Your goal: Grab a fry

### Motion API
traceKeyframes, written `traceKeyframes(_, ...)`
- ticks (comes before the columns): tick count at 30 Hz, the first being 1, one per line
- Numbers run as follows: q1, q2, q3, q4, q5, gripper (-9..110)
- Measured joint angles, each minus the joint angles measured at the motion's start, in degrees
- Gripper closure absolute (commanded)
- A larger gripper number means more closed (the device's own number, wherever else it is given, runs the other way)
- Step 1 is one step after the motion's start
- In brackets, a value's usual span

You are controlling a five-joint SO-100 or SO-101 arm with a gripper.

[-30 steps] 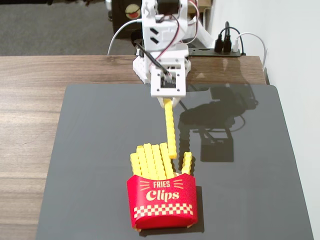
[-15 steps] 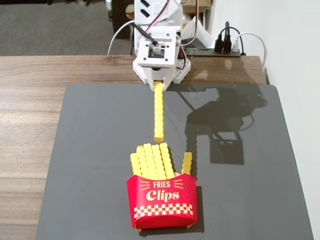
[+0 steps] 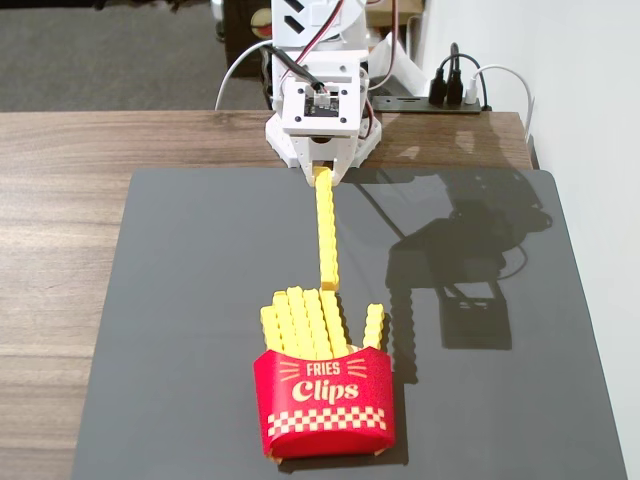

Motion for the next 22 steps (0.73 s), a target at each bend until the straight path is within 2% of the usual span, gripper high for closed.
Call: traceKeyframes(22, 0.26, -0.97, -0.53, -0.53, 0.0, 100)
